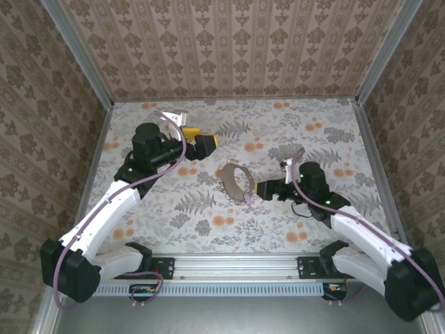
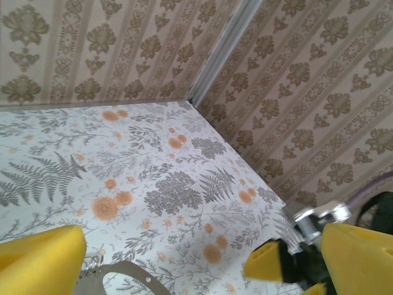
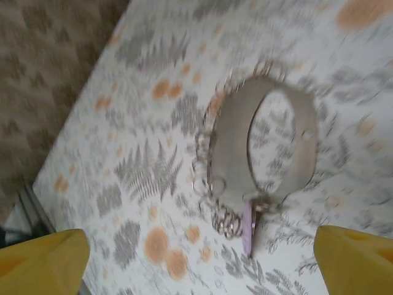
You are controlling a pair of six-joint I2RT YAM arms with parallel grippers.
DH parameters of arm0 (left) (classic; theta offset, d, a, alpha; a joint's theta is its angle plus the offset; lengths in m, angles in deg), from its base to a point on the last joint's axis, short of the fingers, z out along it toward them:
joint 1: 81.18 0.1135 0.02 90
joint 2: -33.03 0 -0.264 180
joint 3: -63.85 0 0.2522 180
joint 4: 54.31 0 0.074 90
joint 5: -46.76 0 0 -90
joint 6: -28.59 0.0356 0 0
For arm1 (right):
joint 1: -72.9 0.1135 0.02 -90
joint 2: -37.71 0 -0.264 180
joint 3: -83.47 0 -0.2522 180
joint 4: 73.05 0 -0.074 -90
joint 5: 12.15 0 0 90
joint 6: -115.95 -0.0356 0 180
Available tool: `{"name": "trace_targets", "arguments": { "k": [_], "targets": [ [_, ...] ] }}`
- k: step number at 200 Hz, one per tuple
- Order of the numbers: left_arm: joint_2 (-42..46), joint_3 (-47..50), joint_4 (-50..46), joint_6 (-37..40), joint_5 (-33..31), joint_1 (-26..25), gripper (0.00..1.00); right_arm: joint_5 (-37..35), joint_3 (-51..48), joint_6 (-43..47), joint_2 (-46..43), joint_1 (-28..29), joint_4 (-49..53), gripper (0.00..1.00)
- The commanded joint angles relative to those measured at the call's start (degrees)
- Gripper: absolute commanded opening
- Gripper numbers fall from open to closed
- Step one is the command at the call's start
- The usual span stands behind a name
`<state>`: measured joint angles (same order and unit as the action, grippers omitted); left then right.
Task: Put the keys on the keyring
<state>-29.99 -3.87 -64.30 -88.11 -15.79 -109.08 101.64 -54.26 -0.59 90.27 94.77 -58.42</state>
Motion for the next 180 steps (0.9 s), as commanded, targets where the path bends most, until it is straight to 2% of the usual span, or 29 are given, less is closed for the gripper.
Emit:
{"name": "trace_targets", "arguments": {
  "k": [1,20,37,63,71,84,100,123,142,180],
  "targets": [
    [3.4,1.0,-5.5,3.1,-8.1,0.6,1.0,-8.0,5.8,1.6,-3.9,-2.4,10.6,1.0],
    [6.9,4.0,-6.8,5.1,-20.1,0.8,1.0,-17.2,11.0,2.6,-3.4,-4.3,13.8,1.0],
    [11.0,9.1,-2.8,8.5,-31.7,1.1,1.0,-28.2,14.8,2.4,-1.2,-5.9,14.9,1.0],
    [16.3,17.6,5.0,17.9,-47.2,1.4,1.0,-46.9,14.1,4.7,1.9,-7.2,9.1,1.0],
    [17.4,19.0,4.9,19.5,-50.8,4.4,1.0,-49.8,13.1,6.4,3.0,-8.0,6.7,1.0],
    [19.2,21.3,4.2,23.3,-51.5,7.6,1.0,-54.7,12.5,8.3,5.6,-9.1,4.8,0.99],
    [20.3,25.2,5.6,24.5,-53.4,12.2,1.0,-55.3,11.0,9.8,8.2,-11.3,1.8,1.0],
    [18.6,31.7,11.5,23.4,-51.2,18.8,1.0,-56.6,7.7,13.0,11.9,-12.7,-4.4,1.0],
    [12.3,34.7,19.4,23.9,-49.5,20.8,1.0,-57.3,3.8,15.6,15.9,-13.4,-13.1,1.0],
    [-2.9,37.9,38.0,28.3,-45.0,22.3,1.0,-50.1,-6.1,20.4,22.8,-14.8,-38.9,1.0]
  ]
}}
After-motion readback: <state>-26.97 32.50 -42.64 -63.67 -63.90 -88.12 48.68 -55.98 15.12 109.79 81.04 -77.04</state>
